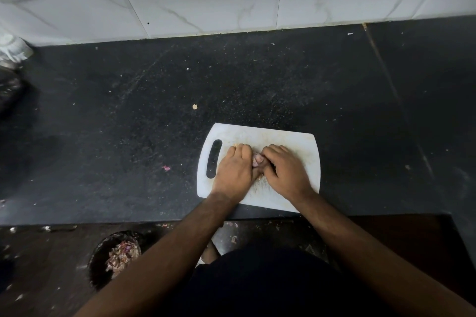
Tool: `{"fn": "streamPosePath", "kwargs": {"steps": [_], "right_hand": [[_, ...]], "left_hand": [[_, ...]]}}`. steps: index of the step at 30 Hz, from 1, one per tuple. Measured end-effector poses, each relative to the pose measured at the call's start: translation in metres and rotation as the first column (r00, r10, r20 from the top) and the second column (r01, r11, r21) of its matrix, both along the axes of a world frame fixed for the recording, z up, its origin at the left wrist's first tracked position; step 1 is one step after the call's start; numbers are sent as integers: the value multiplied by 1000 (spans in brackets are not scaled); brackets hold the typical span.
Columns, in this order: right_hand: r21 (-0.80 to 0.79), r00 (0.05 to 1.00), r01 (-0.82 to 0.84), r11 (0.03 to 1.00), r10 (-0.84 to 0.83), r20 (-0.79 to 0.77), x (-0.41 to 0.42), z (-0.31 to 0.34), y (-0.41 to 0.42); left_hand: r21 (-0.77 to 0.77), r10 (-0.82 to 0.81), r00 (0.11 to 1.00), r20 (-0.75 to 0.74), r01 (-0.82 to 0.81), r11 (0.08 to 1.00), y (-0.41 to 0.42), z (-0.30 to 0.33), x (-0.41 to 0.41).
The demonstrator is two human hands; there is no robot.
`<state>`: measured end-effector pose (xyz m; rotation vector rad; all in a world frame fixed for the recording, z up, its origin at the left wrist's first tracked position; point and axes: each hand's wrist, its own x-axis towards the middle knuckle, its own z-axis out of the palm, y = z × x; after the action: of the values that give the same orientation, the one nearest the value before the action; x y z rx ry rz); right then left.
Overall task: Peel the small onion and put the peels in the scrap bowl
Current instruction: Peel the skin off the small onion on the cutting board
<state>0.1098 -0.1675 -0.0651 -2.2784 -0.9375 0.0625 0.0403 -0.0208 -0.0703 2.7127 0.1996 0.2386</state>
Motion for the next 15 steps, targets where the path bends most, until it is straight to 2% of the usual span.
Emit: {"fn": "streamPosePath", "kwargs": {"steps": [5, 8, 15], "right_hand": [[117, 994, 44, 992, -32, -109, -1, 2, -2], [185, 976, 119, 975, -81, -201, 3, 1, -3], [180, 984, 37, 983, -4, -178, 0, 3, -2]], "left_hand": [[-71, -111, 993, -41, 108, 992, 11, -5, -1], [-165, -164, 986, -5, 161, 973, 17, -2, -1], [-294, -80, 997, 0, 76, 953, 15, 2, -2]]}}
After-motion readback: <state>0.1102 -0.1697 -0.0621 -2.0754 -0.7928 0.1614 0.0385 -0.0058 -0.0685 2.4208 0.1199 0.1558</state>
